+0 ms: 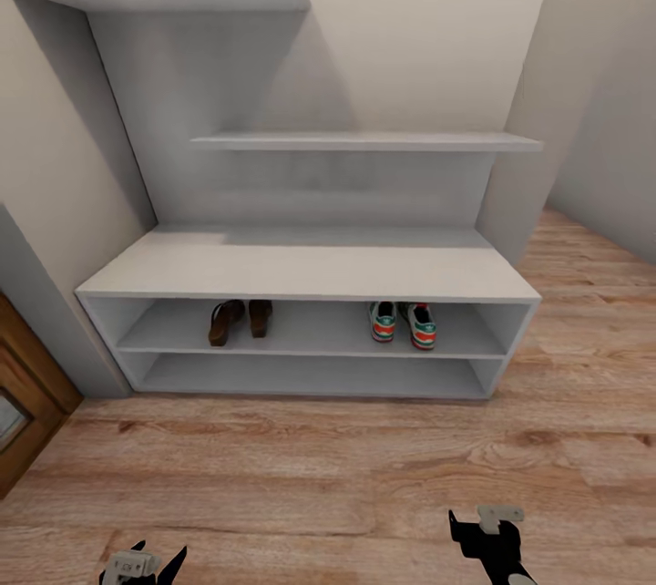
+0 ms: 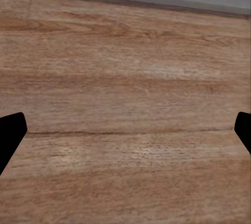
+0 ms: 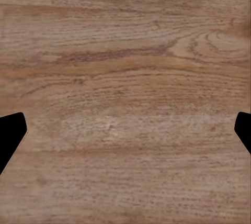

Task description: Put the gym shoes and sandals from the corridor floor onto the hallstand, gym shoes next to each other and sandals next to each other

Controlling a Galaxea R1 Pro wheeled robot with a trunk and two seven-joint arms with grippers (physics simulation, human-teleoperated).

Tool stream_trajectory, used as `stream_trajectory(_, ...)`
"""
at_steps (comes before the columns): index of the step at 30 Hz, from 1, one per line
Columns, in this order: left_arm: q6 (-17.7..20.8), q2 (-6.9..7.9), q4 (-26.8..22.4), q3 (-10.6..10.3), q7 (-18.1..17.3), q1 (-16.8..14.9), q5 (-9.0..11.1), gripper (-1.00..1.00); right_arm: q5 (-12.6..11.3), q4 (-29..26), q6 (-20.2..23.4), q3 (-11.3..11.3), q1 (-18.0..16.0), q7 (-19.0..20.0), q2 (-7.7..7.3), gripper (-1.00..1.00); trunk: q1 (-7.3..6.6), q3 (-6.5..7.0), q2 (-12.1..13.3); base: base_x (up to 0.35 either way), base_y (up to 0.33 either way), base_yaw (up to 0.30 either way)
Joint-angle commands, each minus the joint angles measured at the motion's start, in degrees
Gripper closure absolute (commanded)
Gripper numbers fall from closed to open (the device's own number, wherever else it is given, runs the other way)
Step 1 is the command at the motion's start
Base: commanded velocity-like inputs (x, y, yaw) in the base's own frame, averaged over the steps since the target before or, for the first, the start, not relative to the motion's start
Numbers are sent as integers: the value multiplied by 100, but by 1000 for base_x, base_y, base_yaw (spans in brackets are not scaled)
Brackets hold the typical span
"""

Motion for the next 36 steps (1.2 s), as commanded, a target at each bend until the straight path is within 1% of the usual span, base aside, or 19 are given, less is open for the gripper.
stream_trajectory(1,16,8,9,25,-49,-4,48,-100,-33,14,-56,36,-1,-26,10,-100,-24,14,40,0,0,0)
stream_trajectory(9,20,5,11,27,-30,4,54,-100,-25,42,-58,30,5,-35,11,-100,-199,157,361,0,0,0)
stream_trajectory(12,18,7,13,27,70,5,58,-100,-24,53,-58,33,27,-39,11,-100,-265,211,481,0,0,0)
stream_trajectory(14,15,5,11,27,197,5,59,-100,-24,55,-58,33,48,-40,11,-100,-309,247,561,0,0,0)
stream_trajectory(15,15,5,11,27,197,5,59,-100,-24,55,-58,33,48,-40,11,-100,-331,265,601,0,0,0)
stream_trajectory(17,12,-1,15,21,381,5,59,-100,-24,57,-54,31,81,-42,11,-100,-375,301,681,0,0,0)
stream_trajectory(24,12,-6,18,19,462,5,59,-100,-30,60,-37,32,169,-35,37,-100,-529,427,962,0,0,0)
stream_trajectory(28,15,-6,18,24,472,5,59,-100,-32,64,-30,31,283,-34,57,-100,-617,498,1123,0,0,0)
stream_trajectory(33,16,-7,18,20,478,5,59,-100,-32,65,-25,29,503,-33,96,-100,-726,588,1323,0,0,0)
stream_trajectory(34,17,-7,18,19,484,5,59,-100,-32,65,-24,29,705,-32,119,-100,-748,606,1363,0,0,0)
stream_trajectory(36,15,-8,18,19,485,5,60,-100,-32,66,-23,29,763,-32,124,-100,-792,642,1443,0,0,0)
